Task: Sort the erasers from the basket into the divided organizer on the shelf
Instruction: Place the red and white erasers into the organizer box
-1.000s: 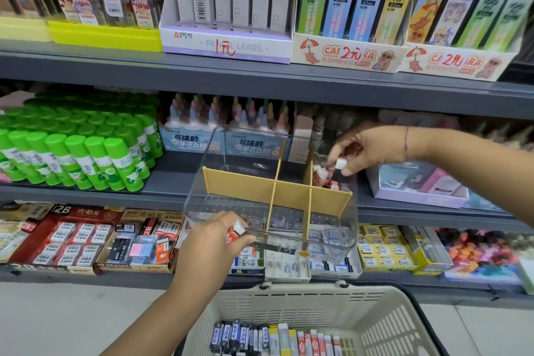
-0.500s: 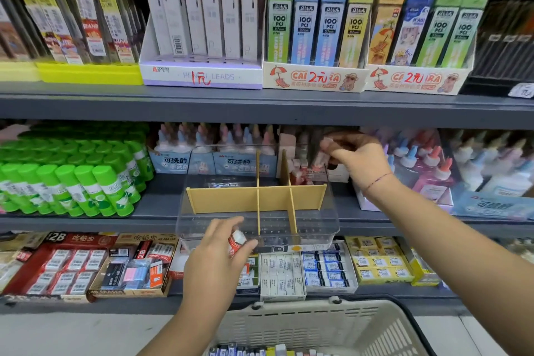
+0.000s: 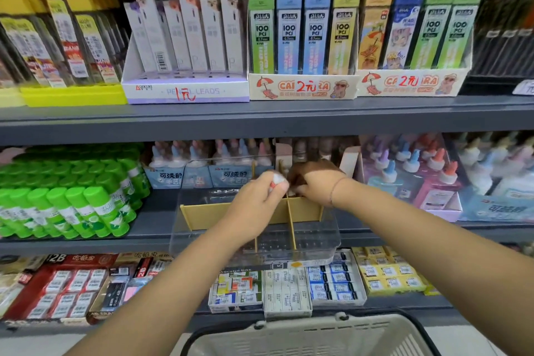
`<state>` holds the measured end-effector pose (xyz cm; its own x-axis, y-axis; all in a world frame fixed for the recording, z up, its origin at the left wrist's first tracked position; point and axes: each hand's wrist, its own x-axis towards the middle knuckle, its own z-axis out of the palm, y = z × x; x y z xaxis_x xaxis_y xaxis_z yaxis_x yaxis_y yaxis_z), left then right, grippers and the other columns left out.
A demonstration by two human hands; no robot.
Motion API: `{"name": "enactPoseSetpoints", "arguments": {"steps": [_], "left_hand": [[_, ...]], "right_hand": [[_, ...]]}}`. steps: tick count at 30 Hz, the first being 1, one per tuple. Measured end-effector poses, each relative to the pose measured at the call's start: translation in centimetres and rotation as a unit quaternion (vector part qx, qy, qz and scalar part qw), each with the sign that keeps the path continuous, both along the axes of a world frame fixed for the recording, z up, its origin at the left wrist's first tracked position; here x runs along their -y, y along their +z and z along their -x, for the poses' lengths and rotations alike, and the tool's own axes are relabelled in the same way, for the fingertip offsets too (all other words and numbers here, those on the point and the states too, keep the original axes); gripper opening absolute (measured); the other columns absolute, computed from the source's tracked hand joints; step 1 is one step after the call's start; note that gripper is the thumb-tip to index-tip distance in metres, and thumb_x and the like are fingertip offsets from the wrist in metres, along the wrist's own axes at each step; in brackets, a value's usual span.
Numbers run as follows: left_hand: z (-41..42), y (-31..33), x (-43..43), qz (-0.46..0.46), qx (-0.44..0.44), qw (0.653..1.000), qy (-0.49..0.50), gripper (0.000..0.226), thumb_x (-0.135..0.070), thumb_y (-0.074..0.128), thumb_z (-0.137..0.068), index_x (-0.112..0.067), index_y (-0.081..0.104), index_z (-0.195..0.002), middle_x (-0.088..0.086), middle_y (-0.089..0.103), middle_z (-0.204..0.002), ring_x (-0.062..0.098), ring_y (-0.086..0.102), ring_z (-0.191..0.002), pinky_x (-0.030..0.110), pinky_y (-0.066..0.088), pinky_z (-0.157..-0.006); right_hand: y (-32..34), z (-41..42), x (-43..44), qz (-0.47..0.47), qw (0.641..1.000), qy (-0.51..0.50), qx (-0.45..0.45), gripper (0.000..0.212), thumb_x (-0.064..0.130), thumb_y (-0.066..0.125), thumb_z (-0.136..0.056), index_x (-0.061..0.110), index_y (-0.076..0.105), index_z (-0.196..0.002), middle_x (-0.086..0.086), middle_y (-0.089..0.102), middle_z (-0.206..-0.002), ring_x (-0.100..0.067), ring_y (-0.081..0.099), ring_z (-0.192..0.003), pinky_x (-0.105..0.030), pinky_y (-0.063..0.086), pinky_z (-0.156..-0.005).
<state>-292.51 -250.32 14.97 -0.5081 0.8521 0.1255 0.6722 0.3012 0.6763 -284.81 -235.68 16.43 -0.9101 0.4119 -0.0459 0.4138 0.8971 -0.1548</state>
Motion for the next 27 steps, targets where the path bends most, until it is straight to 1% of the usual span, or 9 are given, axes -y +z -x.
{"name": "enactPoseSetpoints", "arguments": {"steps": [4, 7, 10, 13, 16, 19, 21, 24, 27], "left_hand": [[0.8, 0.3, -2.5, 0.049, -0.045, 0.997, -0.028, 0.022, -0.038, 0.033, -0.102, -0.020, 0.045, -0.101, 0.005, 0.056, -0.087, 0.031, 0.058, -0.093, 0.037, 0.043, -0.076], [1.3, 0.1, -2.9, 0.053, -0.053, 0.997, -0.025, 0.025, -0.039, 0.032, -0.102, -0.020, 0.044, -0.114, 0.011, 0.055, -0.107, 0.031, 0.053, -0.104, 0.039, 0.042, -0.089], [1.8, -0.4, -3.0, 0.041, -0.056, 0.997, -0.019, 0.026, -0.038, 0.033, -0.102, -0.019, 0.046, -0.113, 0.012, 0.053, -0.115, 0.029, 0.047, -0.110, 0.037, 0.039, -0.092], [2.0, -0.8, -3.3, 0.029, -0.041, 0.999, -0.017, 0.023, -0.038, 0.034, -0.102, -0.021, 0.045, -0.110, 0.011, 0.056, -0.115, 0.029, 0.049, -0.110, 0.037, 0.041, -0.090], [2.0, -1.3, -3.3, 0.017, -0.018, 1.000, -0.012, 0.024, -0.041, 0.033, -0.101, -0.023, 0.046, -0.110, 0.009, 0.058, -0.116, 0.027, 0.051, -0.108, 0.035, 0.042, -0.086], [2.1, -1.6, -3.4, -0.019, 0.007, 1.000, 0.005, 0.019, -0.039, 0.035, -0.101, -0.023, 0.046, -0.103, 0.009, 0.059, -0.109, 0.028, 0.052, -0.104, 0.032, 0.040, -0.081], [2.1, -1.5, -3.4, -0.035, 0.015, 0.999, 0.016, 0.016, -0.037, 0.035, -0.101, -0.023, 0.043, -0.100, 0.005, 0.057, -0.101, 0.026, 0.052, -0.099, 0.029, 0.035, -0.075], [2.2, -1.4, -3.4, -0.026, -0.021, 0.999, 0.000, 0.015, -0.036, 0.034, -0.102, -0.023, 0.042, -0.100, 0.004, 0.057, -0.102, 0.027, 0.053, -0.099, 0.032, 0.039, -0.079], [2.5, -1.8, -3.6, 0.026, -0.103, 0.994, -0.013, 0.024, -0.038, 0.032, -0.102, -0.019, 0.042, -0.109, 0.012, 0.060, -0.106, 0.031, 0.053, -0.100, 0.039, 0.043, -0.083]], "right_hand": [[0.7, -0.6, -0.3, 0.039, 0.999, 0.019, 0.013, 0.031, 0.012, 0.047, -0.092, 0.016, 0.051, -0.122, -0.010, 0.061, -0.111, -0.029, 0.057, -0.097, -0.029, 0.045, -0.078], [1.2, -0.9, -0.5, 0.072, 0.997, 0.020, 0.009, 0.035, 0.008, 0.045, -0.093, 0.013, 0.043, -0.127, -0.001, 0.056, -0.097, -0.019, 0.052, -0.080, -0.020, 0.039, -0.064], [1.9, -0.4, -1.5, 0.148, 0.989, -0.006, -0.018, 0.031, 0.006, 0.054, -0.091, 0.008, 0.053, -0.122, -0.008, 0.061, -0.115, -0.025, 0.060, -0.099, -0.023, 0.048, -0.085], [3.0, -0.4, -2.5, 0.317, 0.944, -0.087, -0.029, 0.025, 0.001, 0.051, -0.093, -0.004, 0.059, -0.117, -0.022, 0.060, -0.122, -0.035, 0.059, -0.112, -0.036, 0.047, -0.099], [3.0, -0.3, -2.3, 0.444, 0.880, -0.172, 0.001, 0.037, 0.006, 0.032, -0.102, -0.007, 0.043, -0.134, -0.022, 0.049, -0.138, -0.028, 0.057, -0.119, -0.029, 0.045, -0.100], [2.2, 0.4, -1.7, 0.501, 0.842, -0.201, -0.009, 0.039, 0.009, 0.036, -0.101, -0.002, 0.038, -0.139, -0.016, 0.040, -0.147, -0.026, 0.055, -0.121, -0.027, 0.048, -0.096], [2.1, 0.7, -1.6, 0.517, 0.831, -0.204, -0.023, 0.037, 0.008, 0.035, -0.101, -0.003, 0.041, -0.135, -0.017, 0.045, -0.142, -0.029, 0.054, -0.122, -0.024, 0.052, -0.089], [2.0, 1.1, -2.0, 0.532, 0.819, -0.215, -0.021, 0.031, 0.001, 0.030, -0.101, -0.006, 0.047, -0.126, -0.024, 0.055, -0.127, -0.032, 0.055, -0.120, -0.035, 0.049, -0.096], [2.6, 1.7, -1.9, 0.565, 0.792, -0.233, 0.014, 0.027, 0.006, 0.026, -0.103, -0.006, 0.051, -0.106, -0.024, 0.059, -0.107, -0.034, 0.049, -0.125, -0.026, 0.056, -0.066]]}}
